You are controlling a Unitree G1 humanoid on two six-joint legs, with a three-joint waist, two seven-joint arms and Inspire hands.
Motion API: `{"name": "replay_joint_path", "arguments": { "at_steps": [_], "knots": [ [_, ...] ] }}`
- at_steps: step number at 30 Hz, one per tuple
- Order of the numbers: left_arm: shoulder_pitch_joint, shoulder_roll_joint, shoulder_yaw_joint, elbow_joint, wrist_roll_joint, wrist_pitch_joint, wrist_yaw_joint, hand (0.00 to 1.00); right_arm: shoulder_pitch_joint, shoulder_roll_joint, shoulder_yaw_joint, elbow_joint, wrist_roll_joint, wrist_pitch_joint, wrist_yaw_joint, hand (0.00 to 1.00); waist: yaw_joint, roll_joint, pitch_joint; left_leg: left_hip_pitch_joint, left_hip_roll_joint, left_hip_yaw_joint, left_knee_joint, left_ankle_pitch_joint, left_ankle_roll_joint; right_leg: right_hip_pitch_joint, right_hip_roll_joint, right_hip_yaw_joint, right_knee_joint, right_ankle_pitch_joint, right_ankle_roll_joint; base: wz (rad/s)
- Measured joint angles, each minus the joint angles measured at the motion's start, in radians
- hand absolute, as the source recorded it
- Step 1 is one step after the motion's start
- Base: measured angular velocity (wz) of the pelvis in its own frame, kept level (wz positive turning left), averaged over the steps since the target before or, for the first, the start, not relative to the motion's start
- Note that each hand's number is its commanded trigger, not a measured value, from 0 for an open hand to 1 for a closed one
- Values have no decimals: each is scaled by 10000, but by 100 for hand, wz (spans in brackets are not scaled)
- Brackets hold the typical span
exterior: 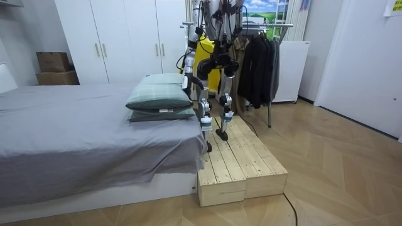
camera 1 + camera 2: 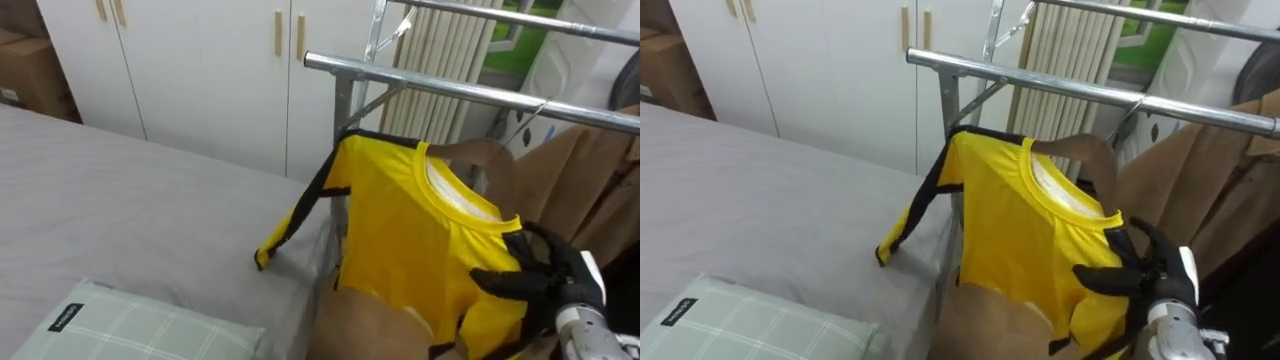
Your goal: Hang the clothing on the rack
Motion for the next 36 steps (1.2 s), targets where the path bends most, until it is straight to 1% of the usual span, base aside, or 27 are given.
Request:
{"name": "replay_joint_path", "arguments": {
  "at_steps": [5,10,12,15,16,19,25,27,30,32,33,36],
  "knots": [
    [37,-34,30,-1,20,2,0,0,164,0,-30,-576,1044,50,-196,0,-97,41,1,-88,2,125,16,1,0,-169,28,129,22,15,-16,-8],
    [156,-122,40,-10,36,14,0,0,539,-3,-59,-1616,1333,163,-175,0,-298,90,-11,-177,2,209,14,2,1,-292,42,223,39,36,-42,-5],
    [205,-156,40,-20,36,18,0,0,834,-3,-60,-2137,1623,231,-171,0,-391,131,0,-179,1,237,13,3,2,-319,46,264,55,36,-42,-6],
    [244,-199,0,-25,-18,20,0,0,948,-3,-55,-2418,1705,278,-195,0,-468,173,21,-183,-5,256,10,2,3,-335,51,288,66,32,-36,-2],
    [264,-227,-76,-36,-108,20,0,0,956,-3,-52,-2670,1788,287,-279,0,-479,202,30,-202,-12,310,9,0,5,-414,51,336,156,14,-12,-14],
    [336,-296,-103,-86,-160,16,0,0,956,-5,-49,-3304,2070,248,-523,0,-504,235,21,-281,-9,473,11,0,4,-622,80,468,299,14,-13,-15],
    [368,-334,-81,-86,-151,15,0,0,1006,-3,-350,-4144,2018,240,-1070,0,-685,242,7,-393,-7,457,31,1,2,-693,77,473,364,2,-8,-1],
    [431,-334,-72,-86,-152,13,0,0,1262,-3,-354,-4469,2016,185,-1192,0,-749,219,-5,-366,-4,438,32,2,2,-654,78,466,345,2,-9,2],
    [523,-333,-83,-87,-213,10,0,0,1999,-3,-350,-4781,1943,145,-1298,0,-940,163,-28,-308,-15,460,53,1,4,-635,66,484,331,2,-7,-1],
    [566,-334,-99,-87,-217,9,0,0,2380,-3,-350,-4806,1927,147,-1367,0,-1004,141,-17,-292,-23,505,37,-3,10,-645,72,527,334,-10,11,-7],
    [603,-334,-98,-87,-217,10,0,0,2570,-3,-350,-4806,1922,152,-1377,0,-1075,125,-8,-293,-25,531,19,-9,15,-662,77,551,337,-40,61,-7],
    [631,-334,-96,-86,-210,11,0,0,2853,-3,-356,-4806,1922,151,-1376,0,-1120,116,0,-236,-14,652,-72,-8,14,-704,128,694,350,-30,53,-16]
  ]
}}
